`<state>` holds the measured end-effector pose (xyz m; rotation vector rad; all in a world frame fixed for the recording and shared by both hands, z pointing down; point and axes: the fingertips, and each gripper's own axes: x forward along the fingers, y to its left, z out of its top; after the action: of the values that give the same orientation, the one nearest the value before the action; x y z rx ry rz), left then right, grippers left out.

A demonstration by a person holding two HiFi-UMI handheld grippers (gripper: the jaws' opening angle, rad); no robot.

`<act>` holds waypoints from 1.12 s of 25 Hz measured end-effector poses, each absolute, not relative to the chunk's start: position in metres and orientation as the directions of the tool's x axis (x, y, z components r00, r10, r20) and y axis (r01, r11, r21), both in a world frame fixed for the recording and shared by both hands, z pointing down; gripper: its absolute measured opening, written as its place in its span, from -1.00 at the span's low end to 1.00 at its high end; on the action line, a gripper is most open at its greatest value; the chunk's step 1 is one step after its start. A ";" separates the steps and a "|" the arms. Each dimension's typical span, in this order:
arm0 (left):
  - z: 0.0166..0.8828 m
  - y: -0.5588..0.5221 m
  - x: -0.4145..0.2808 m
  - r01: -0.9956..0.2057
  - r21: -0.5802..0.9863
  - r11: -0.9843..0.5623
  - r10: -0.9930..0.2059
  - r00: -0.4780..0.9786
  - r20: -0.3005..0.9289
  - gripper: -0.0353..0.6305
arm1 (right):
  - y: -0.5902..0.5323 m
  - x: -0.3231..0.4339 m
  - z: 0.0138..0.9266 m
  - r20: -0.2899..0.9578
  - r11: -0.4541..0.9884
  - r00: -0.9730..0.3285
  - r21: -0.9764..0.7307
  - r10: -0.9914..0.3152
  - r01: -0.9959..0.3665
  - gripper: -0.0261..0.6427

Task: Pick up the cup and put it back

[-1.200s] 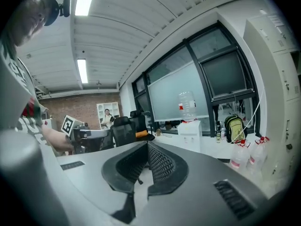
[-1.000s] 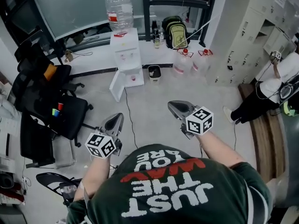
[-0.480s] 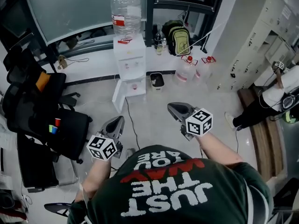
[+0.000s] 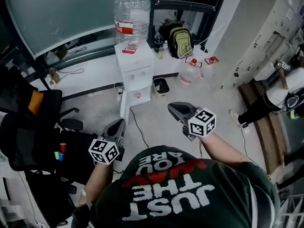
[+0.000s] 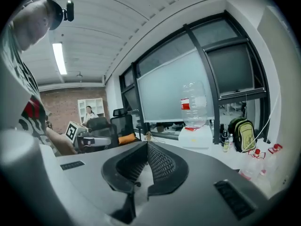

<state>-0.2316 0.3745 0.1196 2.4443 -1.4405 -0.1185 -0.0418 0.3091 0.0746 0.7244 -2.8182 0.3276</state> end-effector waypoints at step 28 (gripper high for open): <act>0.204 0.072 -0.122 -0.959 0.212 -0.189 -0.914 0.251 0.320 -0.89 | -0.017 0.034 0.149 0.249 0.957 -0.955 -0.195 -0.161 -0.213 -0.83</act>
<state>-0.1224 0.0717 0.2044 2.1652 -1.7160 0.1709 0.0336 -0.0173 0.1492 0.2788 -2.8777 0.3241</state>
